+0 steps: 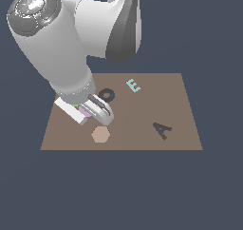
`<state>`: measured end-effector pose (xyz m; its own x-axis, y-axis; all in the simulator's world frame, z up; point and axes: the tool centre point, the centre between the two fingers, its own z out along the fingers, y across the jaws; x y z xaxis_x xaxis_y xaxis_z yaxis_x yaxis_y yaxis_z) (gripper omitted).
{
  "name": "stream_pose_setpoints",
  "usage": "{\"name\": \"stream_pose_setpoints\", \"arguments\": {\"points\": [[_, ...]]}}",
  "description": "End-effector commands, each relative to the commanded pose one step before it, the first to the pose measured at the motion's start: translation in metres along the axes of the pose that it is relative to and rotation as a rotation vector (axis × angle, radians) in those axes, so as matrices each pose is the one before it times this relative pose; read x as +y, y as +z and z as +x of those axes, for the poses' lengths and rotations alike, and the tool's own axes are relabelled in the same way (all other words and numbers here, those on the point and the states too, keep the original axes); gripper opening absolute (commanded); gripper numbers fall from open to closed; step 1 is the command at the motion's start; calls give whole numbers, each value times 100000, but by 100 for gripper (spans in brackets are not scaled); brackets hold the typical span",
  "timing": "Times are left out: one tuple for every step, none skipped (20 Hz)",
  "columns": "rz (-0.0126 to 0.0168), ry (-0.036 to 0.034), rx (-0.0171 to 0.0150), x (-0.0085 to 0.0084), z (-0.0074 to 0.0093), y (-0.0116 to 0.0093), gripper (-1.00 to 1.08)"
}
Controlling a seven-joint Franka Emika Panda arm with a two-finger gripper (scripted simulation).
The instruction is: Insert a designated object into the corresponding slot on a board.
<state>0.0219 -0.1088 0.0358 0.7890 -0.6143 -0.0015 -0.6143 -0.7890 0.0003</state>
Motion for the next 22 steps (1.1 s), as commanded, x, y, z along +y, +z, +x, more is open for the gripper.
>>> {"name": "stream_pose_setpoints", "arguments": {"points": [[16,-1829,45,-85,-1808,-122,-100],[-6,-659,-8,-38,-656,-34,-100],[-5,-633,-7,-38,-628,-33,-100],[-5,-602,-7,-36,-599,-31,-100],[-5,-569,-6,-34,-568,-30,-100],[-5,-544,-6,-36,-538,-28,-100],[-5,-507,-6,-33,-504,-27,-100],[-4,-473,-5,-31,-472,-25,-100],[-4,-442,-5,-30,-439,-23,-100],[-4,-403,-4,-26,-402,-21,-100],[-3,-372,-4,-28,-367,-19,-100],[-3,-331,-4,-24,-328,-17,-100],[-3,-293,-3,-22,-290,-15,-100],[-2,-249,-3,-18,-250,-13,-100],[-2,-207,-2,-15,-210,-11,-100],[-2,-183,-2,-21,-174,-9,-100],[-1,-120,-2,-8,-128,-7,-100],[-1,-98,-1,-15,-93,-5,-100],[0,0,0,15,-38,-4,-100],[-2,-69,-2,-37,-27,0,-100],[-20,69,-66,4,79,34,-100],[0,0,0,1,-2,44,-100]]}}
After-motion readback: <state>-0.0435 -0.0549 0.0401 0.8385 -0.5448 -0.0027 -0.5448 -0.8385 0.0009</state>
